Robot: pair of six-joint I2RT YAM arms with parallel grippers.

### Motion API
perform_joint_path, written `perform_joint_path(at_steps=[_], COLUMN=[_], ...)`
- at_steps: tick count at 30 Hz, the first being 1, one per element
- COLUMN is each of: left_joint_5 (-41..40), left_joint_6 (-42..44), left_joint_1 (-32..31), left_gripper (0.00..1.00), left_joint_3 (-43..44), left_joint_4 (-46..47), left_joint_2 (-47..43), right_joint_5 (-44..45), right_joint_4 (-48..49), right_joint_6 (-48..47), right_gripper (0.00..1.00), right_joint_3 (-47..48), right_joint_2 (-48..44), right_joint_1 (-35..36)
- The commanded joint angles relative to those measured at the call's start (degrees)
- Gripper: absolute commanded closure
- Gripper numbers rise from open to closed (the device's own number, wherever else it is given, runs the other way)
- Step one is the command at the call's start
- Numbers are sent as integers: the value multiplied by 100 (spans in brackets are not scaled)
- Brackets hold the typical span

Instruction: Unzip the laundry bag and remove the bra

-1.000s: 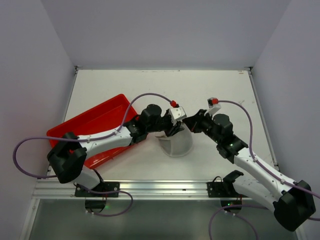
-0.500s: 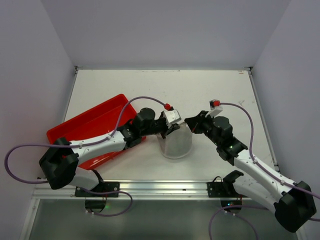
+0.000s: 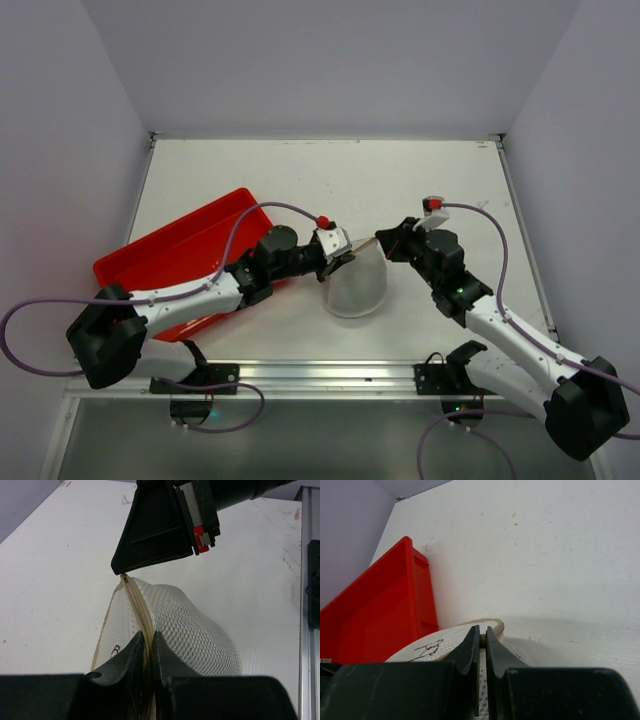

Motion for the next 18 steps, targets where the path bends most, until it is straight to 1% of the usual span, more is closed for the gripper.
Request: perform_joint_path(at_steps=[1, 2, 4, 6, 7, 8, 9, 10, 11, 14, 16, 17, 18], left_joint_5=[-152, -205, 5, 164, 129, 42, -55, -143, -222, -57, 66, 163, 260], left_joint_6=[165, 148, 147, 313, 393, 489, 569, 552, 482, 262, 156, 87, 34], left_joint_1=[42, 103, 305, 411, 420, 429, 472, 516, 569, 833, 886, 886, 886], left_gripper=[84, 83, 80, 77, 76, 72, 71, 70, 66, 52, 44, 26, 12], left_joint_3=[238, 273, 317, 501, 598, 729, 896, 941, 994, 898, 784, 644, 591], left_joint_4=[186, 239, 528, 547, 460, 346, 284, 309, 353, 573, 678, 705, 749], left_joint_2=[148, 279, 421, 666, 763, 947, 1036, 1106, 1211, 1195, 959, 853, 739], right_joint_5=[683, 683, 665, 630, 630, 647, 682, 692, 648, 464, 358, 288, 226], right_joint_4=[317, 325, 360, 544, 606, 616, 650, 686, 773, 1046, 1221, 1257, 1301], right_joint_6=[-395, -430, -431, -404, -413, -431, -431, -413, -352, -186, -141, -123, -88], right_gripper=[100, 100, 100, 100, 100, 100, 100, 100, 100, 100, 100, 100, 100], right_joint_3=[258, 354, 434, 486, 495, 530, 539, 522, 426, 189, 13, -23, -75], right_joint_2=[42, 34, 68, 139, 252, 297, 341, 393, 411, 438, 394, 377, 359], right_joint_1=[-238, -246, -264, -264, -273, -273, -281, -273, -281, -273, -273, -273, -273])
